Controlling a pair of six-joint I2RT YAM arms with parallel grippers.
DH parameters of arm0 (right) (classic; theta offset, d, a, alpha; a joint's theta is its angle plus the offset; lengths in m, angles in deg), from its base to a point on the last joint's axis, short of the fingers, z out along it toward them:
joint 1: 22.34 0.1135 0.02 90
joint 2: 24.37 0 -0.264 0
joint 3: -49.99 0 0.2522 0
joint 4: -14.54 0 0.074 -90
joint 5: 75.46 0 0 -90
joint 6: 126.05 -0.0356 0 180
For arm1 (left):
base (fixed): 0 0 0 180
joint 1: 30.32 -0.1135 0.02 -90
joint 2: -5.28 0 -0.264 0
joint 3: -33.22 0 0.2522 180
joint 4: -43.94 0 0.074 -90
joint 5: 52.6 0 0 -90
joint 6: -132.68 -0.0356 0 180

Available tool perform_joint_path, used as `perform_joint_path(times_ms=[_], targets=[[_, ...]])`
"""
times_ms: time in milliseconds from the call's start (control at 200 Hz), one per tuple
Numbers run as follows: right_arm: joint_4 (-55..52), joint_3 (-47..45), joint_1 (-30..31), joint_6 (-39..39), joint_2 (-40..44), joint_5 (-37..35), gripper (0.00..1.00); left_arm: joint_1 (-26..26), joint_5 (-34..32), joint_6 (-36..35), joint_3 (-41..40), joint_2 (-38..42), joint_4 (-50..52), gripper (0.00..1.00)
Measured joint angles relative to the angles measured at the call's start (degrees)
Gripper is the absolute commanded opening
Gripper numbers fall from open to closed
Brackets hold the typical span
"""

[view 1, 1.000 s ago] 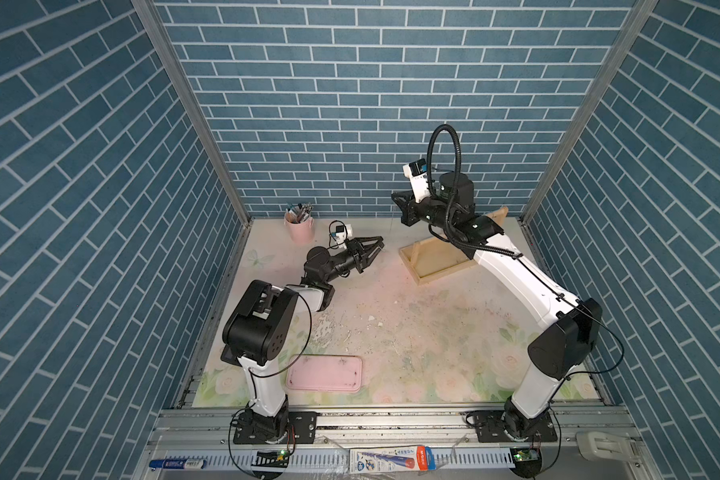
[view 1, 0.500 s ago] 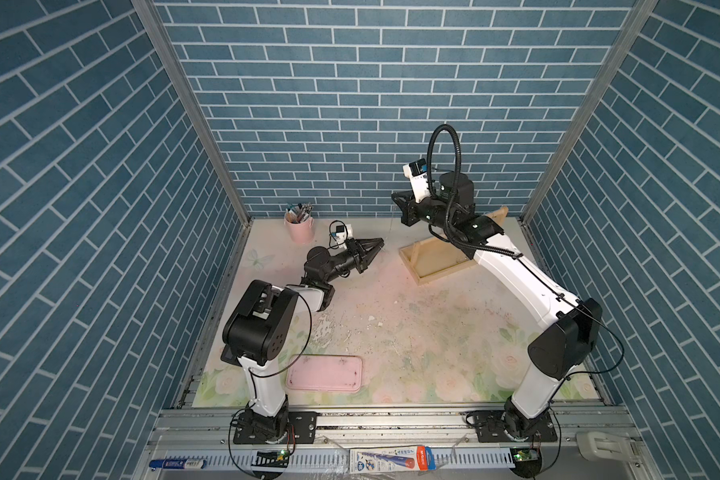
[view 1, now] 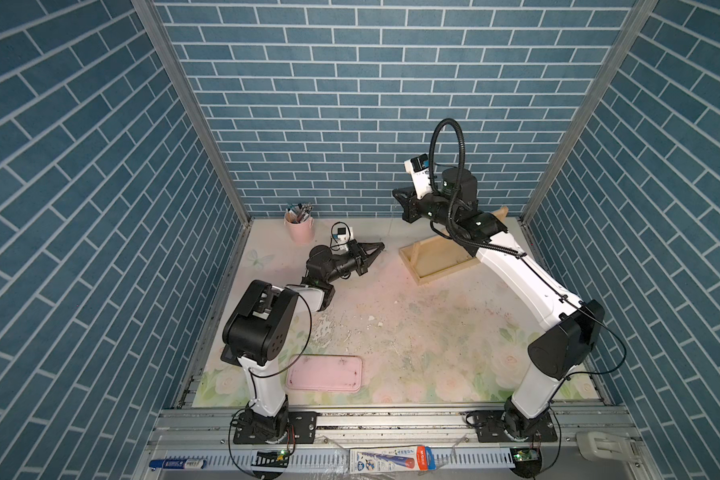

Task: Take the necklace off the jewelry display stand
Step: Place the necklace at the center of the board.

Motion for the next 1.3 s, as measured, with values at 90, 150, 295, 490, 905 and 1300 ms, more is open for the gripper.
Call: perform_joint_path(times_ms=[90,150,295,490,905,1300], targets=[[-0.04,-0.52,0.00,0.00,0.07,0.02,0.00,0.00,0.37,-1.40,0.24,0.42,2.10,0.04],[0.50,-1.62,0.00,-0.04,0.28,-0.02,0.00,0.00,0.66,-2.47,0.26,0.79,3.91,0.02],[2.08,-5.11,0.00,-0.70,0.81,-0.37,0.00,0.00,0.81,-5.77,0.26,1.99,9.51,0.00],[2.84,-7.67,0.00,-3.32,0.83,-0.55,0.00,-0.15,-1.49,-16.76,0.20,8.76,26.58,0.00],[6.99,-9.07,2.62,-8.87,-3.80,2.40,0.00,-1.62,-8.72,-30.16,-4.26,19.23,48.17,0.00],[10.19,-8.15,5.73,-12.74,-13.64,7.41,0.00,-4.22,-17.86,-33.33,-11.41,26.10,57.07,0.02]])
